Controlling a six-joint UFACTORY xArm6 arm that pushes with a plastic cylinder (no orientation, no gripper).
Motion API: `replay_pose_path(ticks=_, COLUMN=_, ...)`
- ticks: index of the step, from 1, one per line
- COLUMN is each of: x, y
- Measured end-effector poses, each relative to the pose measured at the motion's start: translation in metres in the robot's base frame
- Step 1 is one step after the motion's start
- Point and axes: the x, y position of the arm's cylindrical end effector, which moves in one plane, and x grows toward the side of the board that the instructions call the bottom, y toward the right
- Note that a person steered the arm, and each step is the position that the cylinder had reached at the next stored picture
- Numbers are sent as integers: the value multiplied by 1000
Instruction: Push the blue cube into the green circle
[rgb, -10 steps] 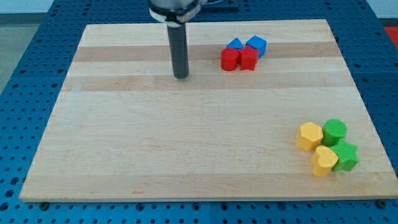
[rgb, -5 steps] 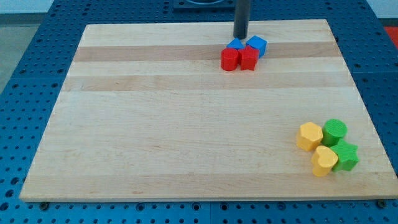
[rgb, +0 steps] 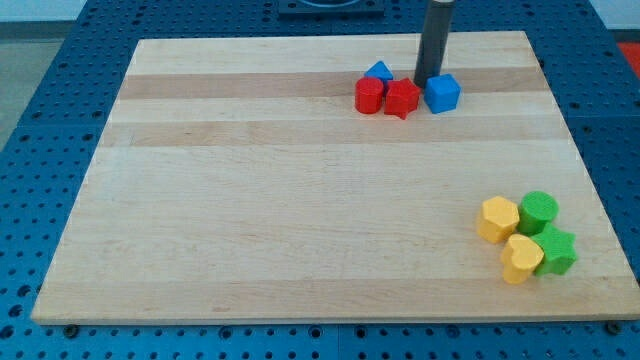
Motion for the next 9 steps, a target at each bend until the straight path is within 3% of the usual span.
replay_pose_path(ticks=2, x=11, y=23)
replay_pose_path(ticks=5, x=85, y=23)
replay_pose_path(ticks=9, x=103, y=-22)
